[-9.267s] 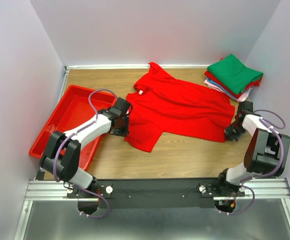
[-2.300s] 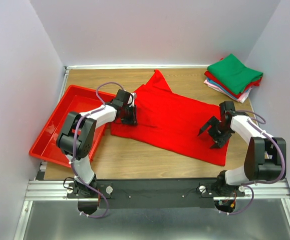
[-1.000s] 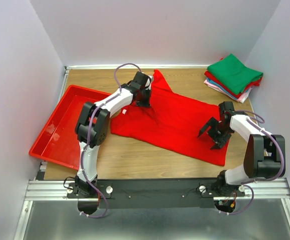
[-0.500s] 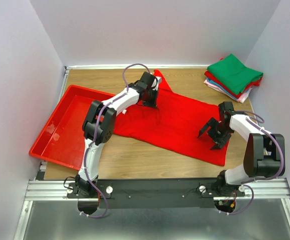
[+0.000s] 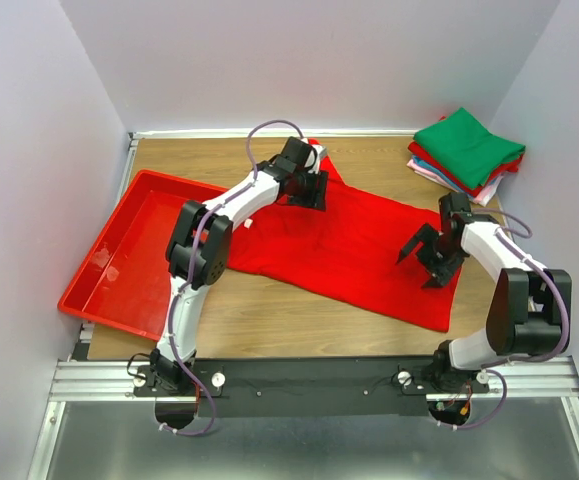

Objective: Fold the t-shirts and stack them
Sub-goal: Fold the tshirt

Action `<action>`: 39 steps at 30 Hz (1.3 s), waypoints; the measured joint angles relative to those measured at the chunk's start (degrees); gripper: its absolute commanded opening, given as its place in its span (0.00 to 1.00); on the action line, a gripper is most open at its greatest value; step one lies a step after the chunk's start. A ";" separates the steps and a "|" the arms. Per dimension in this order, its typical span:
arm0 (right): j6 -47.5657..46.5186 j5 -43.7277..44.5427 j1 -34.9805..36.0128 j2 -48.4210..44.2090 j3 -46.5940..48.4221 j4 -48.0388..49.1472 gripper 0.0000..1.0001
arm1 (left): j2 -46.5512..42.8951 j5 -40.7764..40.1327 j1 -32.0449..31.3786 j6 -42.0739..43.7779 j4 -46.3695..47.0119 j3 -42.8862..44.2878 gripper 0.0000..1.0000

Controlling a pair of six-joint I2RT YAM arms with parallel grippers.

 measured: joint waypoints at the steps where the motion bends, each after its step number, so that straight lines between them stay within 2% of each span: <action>1: -0.17 0.15 0.00 -0.13 0.74 -0.07 0.93 | -0.02 0.00 0.20 -0.09 -0.02 -0.02 0.65; 10: -4.37 4.55 0.00 1.40 8.83 0.98 0.93 | -3.23 -0.81 2.47 -0.24 4.59 -10.84 0.65; 20: -5.95 6.14 0.00 10.69 7.96 4.20 0.94 | -7.37 -2.10 2.60 -2.62 14.14 -22.16 0.65; 26: -6.16 6.49 -1.31 10.10 5.97 4.96 0.94 | -11.30 -3.15 2.27 -4.42 18.97 -29.27 0.65; 39: -6.23 5.53 -5.81 4.37 0.11 5.55 0.95 | -20.94 -3.74 -1.73 -8.04 21.94 -42.60 0.65</action>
